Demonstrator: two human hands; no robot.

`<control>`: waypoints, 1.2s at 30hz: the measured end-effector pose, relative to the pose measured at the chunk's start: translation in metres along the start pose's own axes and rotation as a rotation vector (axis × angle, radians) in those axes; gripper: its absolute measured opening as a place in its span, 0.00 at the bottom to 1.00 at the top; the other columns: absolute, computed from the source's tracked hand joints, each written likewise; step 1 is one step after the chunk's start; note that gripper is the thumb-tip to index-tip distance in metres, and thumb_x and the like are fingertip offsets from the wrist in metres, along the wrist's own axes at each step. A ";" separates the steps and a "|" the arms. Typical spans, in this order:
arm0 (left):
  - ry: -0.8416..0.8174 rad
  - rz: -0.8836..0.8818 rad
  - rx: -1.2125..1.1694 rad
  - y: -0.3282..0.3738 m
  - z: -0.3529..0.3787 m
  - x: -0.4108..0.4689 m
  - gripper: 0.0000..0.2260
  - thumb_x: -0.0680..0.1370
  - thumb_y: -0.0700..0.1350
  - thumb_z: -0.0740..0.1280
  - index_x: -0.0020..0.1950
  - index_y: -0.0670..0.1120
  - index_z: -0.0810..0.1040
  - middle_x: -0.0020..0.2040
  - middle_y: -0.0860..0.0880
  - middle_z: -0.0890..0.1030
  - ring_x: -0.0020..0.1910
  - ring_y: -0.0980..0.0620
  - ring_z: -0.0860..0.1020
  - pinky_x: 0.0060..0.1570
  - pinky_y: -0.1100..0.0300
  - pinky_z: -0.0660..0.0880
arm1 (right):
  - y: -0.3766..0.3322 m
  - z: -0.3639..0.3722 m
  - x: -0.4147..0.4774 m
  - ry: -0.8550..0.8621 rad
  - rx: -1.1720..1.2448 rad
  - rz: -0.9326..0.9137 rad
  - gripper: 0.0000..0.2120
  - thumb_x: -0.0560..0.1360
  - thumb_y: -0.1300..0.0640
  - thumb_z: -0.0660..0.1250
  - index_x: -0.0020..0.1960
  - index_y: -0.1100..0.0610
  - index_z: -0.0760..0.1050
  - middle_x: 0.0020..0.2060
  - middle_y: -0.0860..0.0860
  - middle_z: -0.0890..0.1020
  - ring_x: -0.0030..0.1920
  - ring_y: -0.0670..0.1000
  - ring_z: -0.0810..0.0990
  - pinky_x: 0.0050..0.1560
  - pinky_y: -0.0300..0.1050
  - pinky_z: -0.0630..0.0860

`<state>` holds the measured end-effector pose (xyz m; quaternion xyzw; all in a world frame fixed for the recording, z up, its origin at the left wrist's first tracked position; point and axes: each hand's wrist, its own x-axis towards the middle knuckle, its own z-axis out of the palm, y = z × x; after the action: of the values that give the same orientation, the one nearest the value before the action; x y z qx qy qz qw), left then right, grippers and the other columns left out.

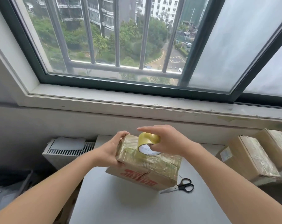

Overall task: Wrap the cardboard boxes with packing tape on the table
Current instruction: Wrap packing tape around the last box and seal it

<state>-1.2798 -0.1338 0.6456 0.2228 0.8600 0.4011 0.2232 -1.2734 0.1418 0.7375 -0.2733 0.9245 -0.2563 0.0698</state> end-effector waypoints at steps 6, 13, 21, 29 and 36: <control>-0.004 -0.078 0.083 -0.042 -0.011 -0.011 0.50 0.66 0.51 0.82 0.73 0.67 0.49 0.70 0.63 0.66 0.70 0.63 0.69 0.70 0.58 0.71 | 0.024 -0.027 0.002 -0.148 -0.168 0.031 0.28 0.73 0.59 0.70 0.67 0.33 0.77 0.37 0.39 0.73 0.38 0.40 0.72 0.42 0.36 0.67; -0.044 -0.153 0.104 -0.065 -0.014 -0.011 0.52 0.68 0.50 0.82 0.70 0.73 0.43 0.69 0.64 0.66 0.68 0.59 0.71 0.65 0.67 0.69 | 0.061 -0.023 -0.019 -0.213 -0.241 0.094 0.24 0.77 0.54 0.71 0.69 0.33 0.75 0.36 0.43 0.70 0.38 0.42 0.69 0.39 0.33 0.62; -0.139 -0.130 0.362 -0.051 -0.023 0.005 0.60 0.63 0.64 0.79 0.82 0.60 0.42 0.79 0.65 0.44 0.81 0.57 0.47 0.80 0.50 0.53 | 0.063 -0.015 -0.017 -0.072 -0.185 0.131 0.24 0.75 0.58 0.71 0.66 0.35 0.78 0.35 0.44 0.69 0.35 0.44 0.70 0.39 0.41 0.68; 0.081 -0.237 -0.209 -0.038 -0.001 0.015 0.10 0.87 0.55 0.56 0.66 0.62 0.71 0.63 0.59 0.76 0.63 0.57 0.76 0.66 0.53 0.72 | 0.065 -0.018 -0.016 -0.083 -0.213 0.124 0.24 0.76 0.57 0.71 0.66 0.34 0.78 0.35 0.44 0.69 0.36 0.43 0.70 0.38 0.37 0.66; 0.198 -0.237 -0.261 -0.040 0.003 0.013 0.06 0.84 0.52 0.64 0.61 0.61 0.76 0.53 0.56 0.82 0.49 0.54 0.81 0.47 0.60 0.78 | 0.078 0.001 -0.028 -0.161 -0.253 0.189 0.24 0.76 0.56 0.68 0.67 0.32 0.76 0.38 0.43 0.70 0.40 0.46 0.72 0.44 0.44 0.73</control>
<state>-1.2961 -0.1476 0.6096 0.0488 0.8386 0.5001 0.2103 -1.2858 0.2123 0.6962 -0.2113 0.9624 -0.1073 0.1326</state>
